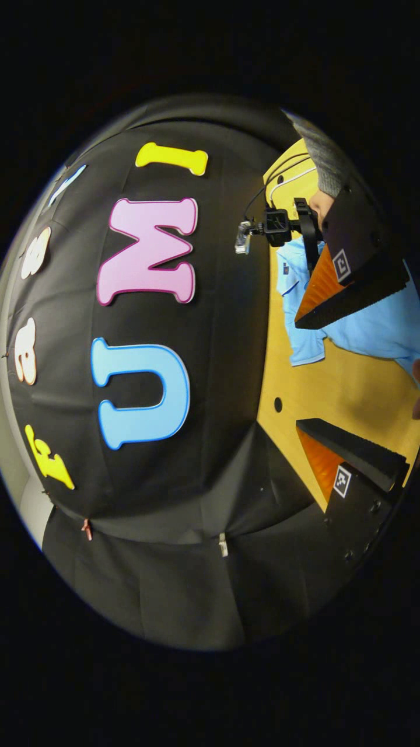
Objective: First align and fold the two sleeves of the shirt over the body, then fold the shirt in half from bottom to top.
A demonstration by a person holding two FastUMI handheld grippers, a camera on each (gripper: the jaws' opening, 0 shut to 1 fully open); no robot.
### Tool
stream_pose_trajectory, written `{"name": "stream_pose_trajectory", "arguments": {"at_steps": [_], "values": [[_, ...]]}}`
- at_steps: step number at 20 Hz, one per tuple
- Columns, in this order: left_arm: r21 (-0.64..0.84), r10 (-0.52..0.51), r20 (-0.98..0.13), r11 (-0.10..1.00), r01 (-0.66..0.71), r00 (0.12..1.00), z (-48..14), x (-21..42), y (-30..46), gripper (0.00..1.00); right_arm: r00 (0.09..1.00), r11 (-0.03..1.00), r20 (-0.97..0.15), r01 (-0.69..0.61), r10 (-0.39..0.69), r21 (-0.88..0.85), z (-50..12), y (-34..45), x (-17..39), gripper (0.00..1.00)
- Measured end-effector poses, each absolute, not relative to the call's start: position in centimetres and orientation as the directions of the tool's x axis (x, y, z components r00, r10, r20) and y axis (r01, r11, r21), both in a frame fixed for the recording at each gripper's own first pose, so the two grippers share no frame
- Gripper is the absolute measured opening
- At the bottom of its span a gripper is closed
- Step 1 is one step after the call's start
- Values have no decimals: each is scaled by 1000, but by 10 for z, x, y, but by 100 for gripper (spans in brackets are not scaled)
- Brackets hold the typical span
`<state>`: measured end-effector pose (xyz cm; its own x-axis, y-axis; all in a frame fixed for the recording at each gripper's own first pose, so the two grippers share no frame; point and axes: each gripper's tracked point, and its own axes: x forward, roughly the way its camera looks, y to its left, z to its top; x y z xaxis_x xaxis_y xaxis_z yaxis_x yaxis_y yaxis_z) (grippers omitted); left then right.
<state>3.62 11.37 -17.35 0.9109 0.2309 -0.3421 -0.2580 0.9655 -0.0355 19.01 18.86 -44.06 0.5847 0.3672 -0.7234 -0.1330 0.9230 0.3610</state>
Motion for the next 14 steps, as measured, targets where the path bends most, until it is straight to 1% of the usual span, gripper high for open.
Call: {"name": "stream_pose_trajectory", "arguments": {"at_steps": [1, 2, 4, 7, 9, 11, 14], "values": [[-40, 212, -384, 968, -246, 899, -189, 46, 116, 98, 614, 919, -697, -134, 370, 370, -431, 183, 190, 85], [-45, 200, -411, 970, -238, 889, -201, 58, 119, 98, 643, 916, -668, -145, 375, 374, -421, 178, 191, 92], [-61, 190, -462, 968, -245, 866, -223, 85, 128, 98, 695, 916, -613, -182, 377, 358, -402, 164, 192, 92], [-92, 182, -508, 961, -262, 842, -251, 127, 140, 98, 757, 909, -525, -225, 389, 350, -367, 148, 199, 92], [-82, 180, -531, 961, -262, 828, -270, 154, 146, 100, 790, 905, -474, -231, 388, 357, -343, 139, 204, 93], [-70, 171, -556, 965, -251, 813, -288, 183, 145, 99, 822, 904, -426, -228, 378, 361, -316, 128, 203, 93], [-73, 117, -608, 977, -202, 786, -319, 226, 129, 99, 873, 900, -332, -225, 357, 374, -266, 111, 191, 93]]}}
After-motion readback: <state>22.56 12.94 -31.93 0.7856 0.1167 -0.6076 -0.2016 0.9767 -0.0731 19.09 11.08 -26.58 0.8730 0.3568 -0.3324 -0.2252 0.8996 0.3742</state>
